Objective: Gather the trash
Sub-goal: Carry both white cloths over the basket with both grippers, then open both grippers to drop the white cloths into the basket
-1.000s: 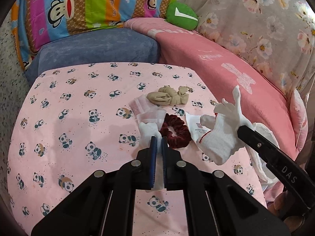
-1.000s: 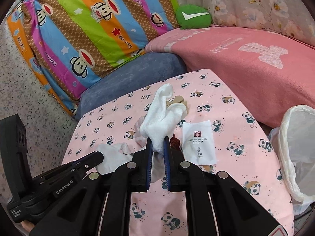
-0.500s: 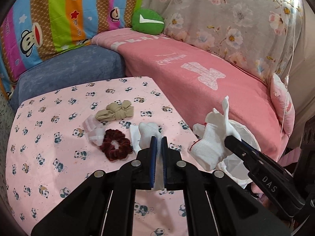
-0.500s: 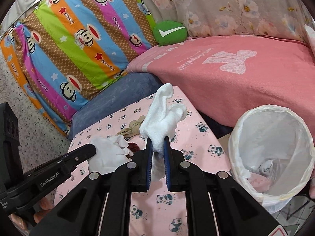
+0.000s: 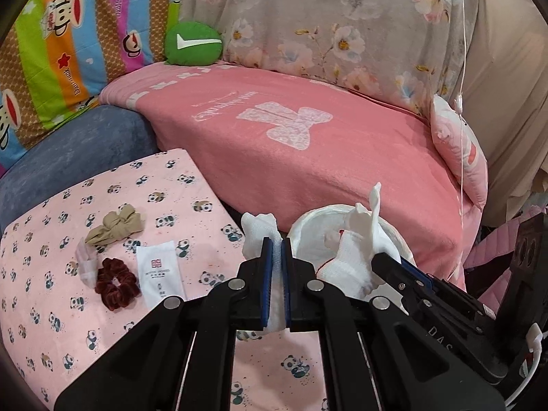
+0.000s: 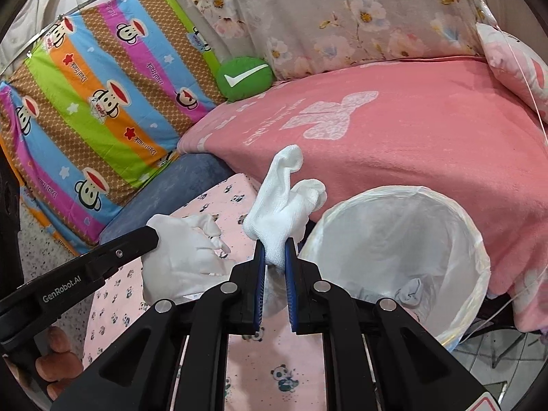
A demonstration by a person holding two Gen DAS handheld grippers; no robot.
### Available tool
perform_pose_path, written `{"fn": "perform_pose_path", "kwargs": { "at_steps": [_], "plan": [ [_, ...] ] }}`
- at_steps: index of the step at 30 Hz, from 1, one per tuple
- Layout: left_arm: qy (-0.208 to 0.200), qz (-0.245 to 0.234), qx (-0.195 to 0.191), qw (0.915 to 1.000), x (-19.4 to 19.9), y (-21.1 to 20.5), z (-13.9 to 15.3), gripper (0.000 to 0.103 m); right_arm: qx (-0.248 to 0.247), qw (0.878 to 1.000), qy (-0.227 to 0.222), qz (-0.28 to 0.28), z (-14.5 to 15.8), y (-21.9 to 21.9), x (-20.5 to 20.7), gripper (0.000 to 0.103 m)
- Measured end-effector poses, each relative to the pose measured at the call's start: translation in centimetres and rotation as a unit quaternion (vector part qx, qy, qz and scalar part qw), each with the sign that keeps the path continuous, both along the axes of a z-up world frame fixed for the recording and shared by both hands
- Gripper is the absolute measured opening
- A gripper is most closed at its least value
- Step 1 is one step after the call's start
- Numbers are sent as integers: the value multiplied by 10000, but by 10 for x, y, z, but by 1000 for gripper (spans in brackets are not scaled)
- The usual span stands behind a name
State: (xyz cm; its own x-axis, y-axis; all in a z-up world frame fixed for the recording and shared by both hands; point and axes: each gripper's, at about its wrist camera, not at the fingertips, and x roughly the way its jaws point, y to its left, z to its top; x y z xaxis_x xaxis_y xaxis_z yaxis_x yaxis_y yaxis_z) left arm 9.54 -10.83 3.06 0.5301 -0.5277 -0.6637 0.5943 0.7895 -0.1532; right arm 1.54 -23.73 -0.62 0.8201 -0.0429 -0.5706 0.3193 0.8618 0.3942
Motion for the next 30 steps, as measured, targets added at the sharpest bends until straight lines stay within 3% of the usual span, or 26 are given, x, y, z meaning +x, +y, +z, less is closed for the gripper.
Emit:
{"fn": "perform_pose_path", "kwargs": {
  "at_steps": [17, 30],
  "plan": [
    [74, -573, 275, 9980, -14, -73, -15, 6, 279, 9978, 111, -586, -27, -73, -28, 12],
    [129, -686, 299, 9971, -17, -92, -21, 7, 305, 9968, 159, -720, -34, -83, -36, 13]
  ]
}}
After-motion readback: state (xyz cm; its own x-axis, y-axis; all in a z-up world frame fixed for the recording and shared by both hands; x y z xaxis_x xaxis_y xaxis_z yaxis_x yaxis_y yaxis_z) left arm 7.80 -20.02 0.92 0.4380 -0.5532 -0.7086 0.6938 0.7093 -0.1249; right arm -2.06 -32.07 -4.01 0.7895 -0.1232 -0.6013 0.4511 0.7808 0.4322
